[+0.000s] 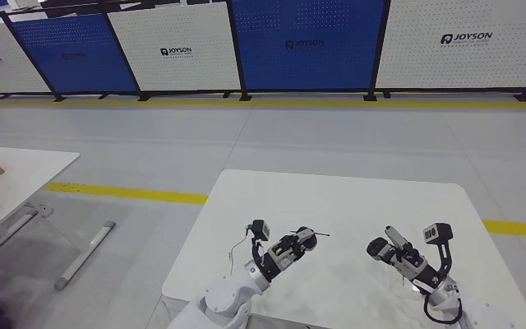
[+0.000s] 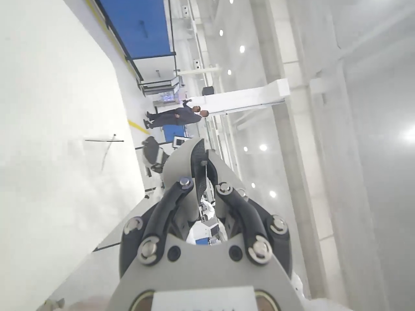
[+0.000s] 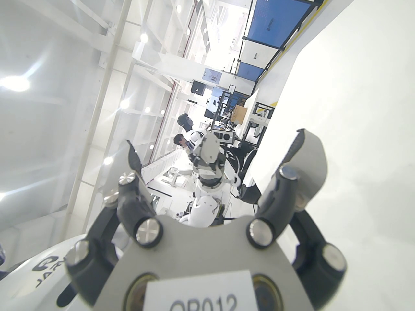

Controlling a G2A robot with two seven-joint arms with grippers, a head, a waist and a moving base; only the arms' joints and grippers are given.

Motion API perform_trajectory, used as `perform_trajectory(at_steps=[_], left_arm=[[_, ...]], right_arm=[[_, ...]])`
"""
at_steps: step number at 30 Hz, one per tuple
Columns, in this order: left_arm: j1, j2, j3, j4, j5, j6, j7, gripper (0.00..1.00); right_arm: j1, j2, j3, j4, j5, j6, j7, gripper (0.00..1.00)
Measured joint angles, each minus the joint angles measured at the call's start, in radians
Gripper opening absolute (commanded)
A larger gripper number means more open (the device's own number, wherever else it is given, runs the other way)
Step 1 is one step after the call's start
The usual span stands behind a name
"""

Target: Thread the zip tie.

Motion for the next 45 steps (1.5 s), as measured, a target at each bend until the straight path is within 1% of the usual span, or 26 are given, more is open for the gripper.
perform_trajectory(at_steps=[5,7,8,19,20,22,24,27,29,31,43,45], left_arm=[[-0.069,-0.020,0.073,0.142,0.047,-0.022,0.060,0.00],[-0.087,-0.025,0.093,0.176,0.044,-0.028,0.068,0.00],[-0.091,-0.027,0.097,0.183,0.042,-0.029,0.068,0.00],[-0.090,-0.026,0.096,0.182,0.042,-0.029,0.068,0.00],[-0.091,-0.026,0.098,0.181,0.048,-0.024,0.068,0.00],[-0.096,-0.025,0.103,0.181,0.079,-0.006,0.066,0.00],[-0.100,-0.022,0.110,0.180,0.122,0.023,0.046,0.00],[-0.100,-0.015,0.115,0.172,0.173,0.062,-0.006,0.00],[-0.095,-0.011,0.114,0.162,0.170,0.076,-0.045,0.00],[-0.094,-0.010,0.113,0.160,0.164,0.076,-0.052,0.00],[-0.094,-0.010,0.113,0.161,0.164,0.075,-0.050,0.00],[-0.094,-0.010,0.113,0.161,0.164,0.075,-0.050,0.00]], right_arm=[[0.000,0.000,0.000,0.000,0.000,0.000,0.000,1.00],[0.000,0.000,0.000,0.000,0.000,0.000,0.000,1.00],[0.000,0.000,0.000,0.000,0.000,0.000,0.000,1.00],[0.000,0.000,0.000,0.000,0.000,0.000,0.000,1.00],[0.000,0.000,0.000,0.000,0.000,0.000,0.000,1.00],[0.000,0.000,0.000,0.000,0.000,0.000,0.000,1.00],[0.000,0.000,0.000,0.000,0.000,0.000,0.000,1.00],[0.000,0.000,0.000,0.000,0.000,0.000,0.000,1.00],[0.000,0.000,0.000,0.000,0.000,0.000,0.000,1.00],[0.000,0.000,0.000,0.000,0.000,0.000,0.000,1.00],[0.000,0.000,0.000,0.000,0.000,0.000,0.000,1.00],[0.000,0.000,0.003,-0.008,-0.014,0.002,-0.002,1.00]])
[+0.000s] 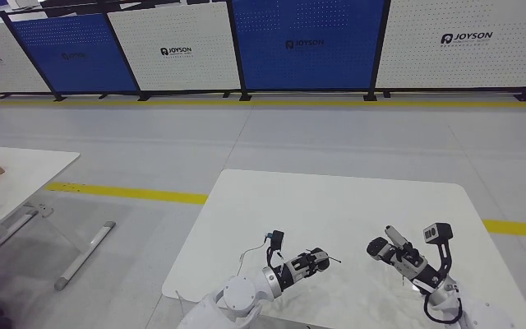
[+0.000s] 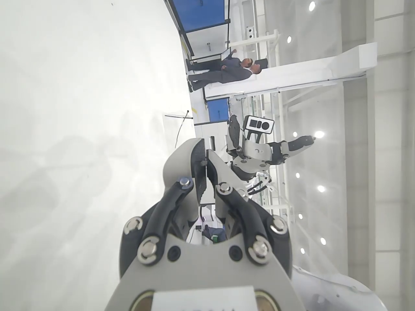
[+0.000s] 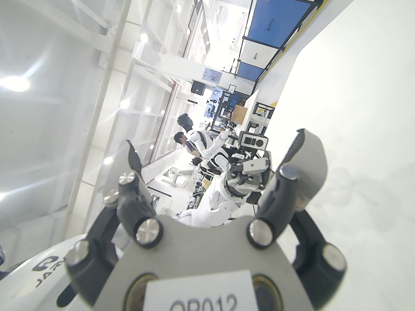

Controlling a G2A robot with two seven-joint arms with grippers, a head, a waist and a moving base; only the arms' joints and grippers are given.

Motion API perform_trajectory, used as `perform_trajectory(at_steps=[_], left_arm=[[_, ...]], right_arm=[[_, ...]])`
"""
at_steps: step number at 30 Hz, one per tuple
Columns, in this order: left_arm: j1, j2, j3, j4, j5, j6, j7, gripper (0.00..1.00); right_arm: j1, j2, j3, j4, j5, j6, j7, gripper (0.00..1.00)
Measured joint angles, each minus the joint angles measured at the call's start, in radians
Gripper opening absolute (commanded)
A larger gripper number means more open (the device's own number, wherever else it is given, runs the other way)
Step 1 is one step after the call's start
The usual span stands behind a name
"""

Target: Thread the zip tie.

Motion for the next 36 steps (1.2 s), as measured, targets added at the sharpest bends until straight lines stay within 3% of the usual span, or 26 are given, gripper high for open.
perform_trajectory(at_steps=[7,12,15,29,32,36], left_arm=[[0.000,0.000,0.000,0.000,0.000,0.000,0.000,0.00],[0.000,0.000,0.000,0.000,0.000,0.000,0.000,0.00],[0.000,0.000,0.000,0.000,0.000,0.000,0.000,0.00],[0.000,0.000,0.000,0.000,0.000,0.000,0.000,0.00],[0.000,0.000,0.000,0.000,0.000,0.000,0.000,0.00],[0.000,0.000,0.000,0.000,0.000,0.000,0.000,0.00]], right_arm=[[0.000,0.022,0.088,-0.059,-0.075,0.081,0.133,1.00],[0.018,0.043,0.157,-0.106,-0.187,0.252,0.230,1.00],[0.036,0.045,0.164,-0.109,-0.203,0.320,0.224,1.00],[0.038,0.043,0.159,-0.107,-0.182,0.324,0.221,1.00],[0.061,0.048,0.153,-0.100,-0.196,0.335,0.314,1.00],[0.128,0.065,0.158,-0.102,-0.339,0.423,0.441,1.00]])
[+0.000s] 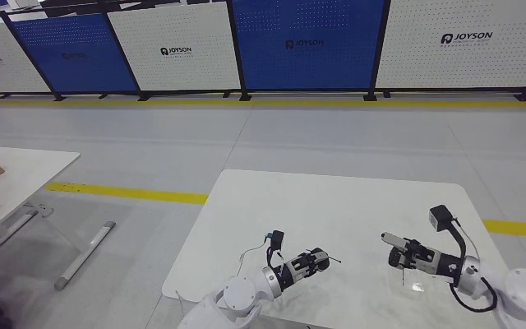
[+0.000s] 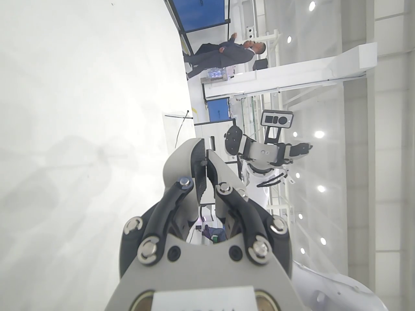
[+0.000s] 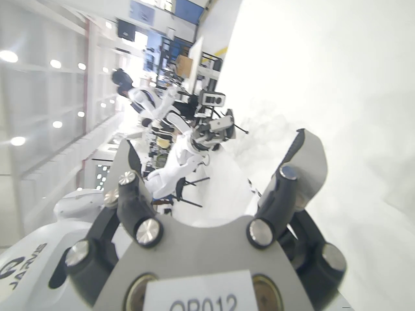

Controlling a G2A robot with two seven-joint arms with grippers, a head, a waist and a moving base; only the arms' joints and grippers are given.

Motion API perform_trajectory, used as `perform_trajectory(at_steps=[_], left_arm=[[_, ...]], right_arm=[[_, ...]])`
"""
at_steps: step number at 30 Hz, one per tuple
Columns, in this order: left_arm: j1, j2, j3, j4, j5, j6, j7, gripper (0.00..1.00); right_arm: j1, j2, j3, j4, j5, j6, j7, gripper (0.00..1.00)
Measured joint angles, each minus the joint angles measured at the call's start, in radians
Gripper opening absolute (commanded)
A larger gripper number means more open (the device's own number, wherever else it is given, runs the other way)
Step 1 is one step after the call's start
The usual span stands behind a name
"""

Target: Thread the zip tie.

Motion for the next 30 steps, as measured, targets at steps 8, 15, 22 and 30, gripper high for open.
perform_trajectory(at_steps=[8,15,22,30], left_arm=[[0.000,0.000,0.000,0.000,0.000,0.000,0.000,0.00],[0.000,0.000,0.000,0.000,0.000,0.000,0.000,0.00],[0.000,0.000,0.000,0.000,0.000,0.000,0.000,0.00],[0.000,0.000,0.000,0.000,0.000,0.000,0.000,0.00]], right_arm=[[0.068,0.015,0.003,0.002,-0.094,0.074,0.114,1.00],[0.070,0.015,0.003,0.004,-0.093,0.074,0.110,1.00],[0.066,0.015,-0.008,0.009,-0.079,0.049,0.117,1.00],[0.105,0.044,-0.008,-0.042,-0.344,0.130,0.229,1.00]])
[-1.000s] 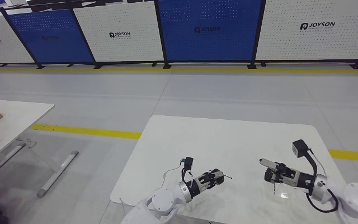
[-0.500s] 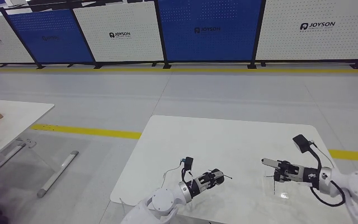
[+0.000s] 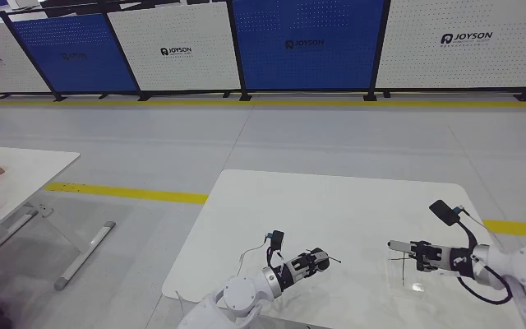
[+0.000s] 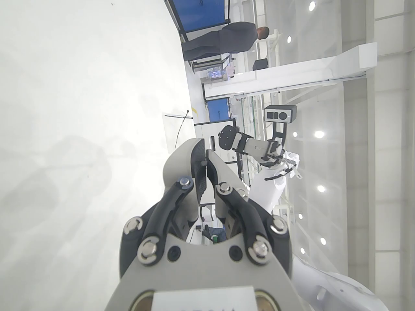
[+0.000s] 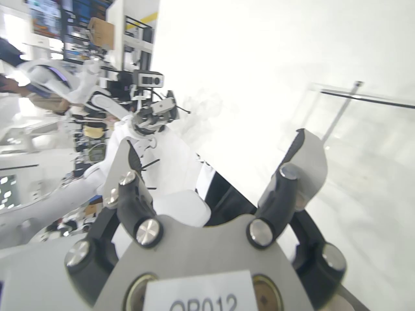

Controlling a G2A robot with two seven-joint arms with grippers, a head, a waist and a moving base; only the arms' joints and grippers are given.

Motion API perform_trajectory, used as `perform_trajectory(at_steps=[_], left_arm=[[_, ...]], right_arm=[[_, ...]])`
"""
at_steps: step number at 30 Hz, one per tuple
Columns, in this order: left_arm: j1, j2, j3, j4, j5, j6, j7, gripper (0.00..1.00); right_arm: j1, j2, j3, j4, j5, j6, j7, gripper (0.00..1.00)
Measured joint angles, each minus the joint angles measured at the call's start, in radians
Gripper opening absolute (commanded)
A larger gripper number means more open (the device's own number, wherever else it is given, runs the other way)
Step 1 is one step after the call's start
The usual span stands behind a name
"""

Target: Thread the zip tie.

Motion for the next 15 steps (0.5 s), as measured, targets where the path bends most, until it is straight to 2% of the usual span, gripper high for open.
perform_trajectory(at_steps=[2,15], left_arm=[[0.000,0.000,0.000,0.000,0.000,0.000,0.000,0.00],[0.000,0.000,0.000,0.000,0.000,0.000,0.000,0.00]], right_arm=[[0.011,0.003,-0.010,-0.019,-0.043,0.020,0.020,1.00],[0.017,0.003,-0.021,-0.023,-0.038,0.007,0.016,1.00]])
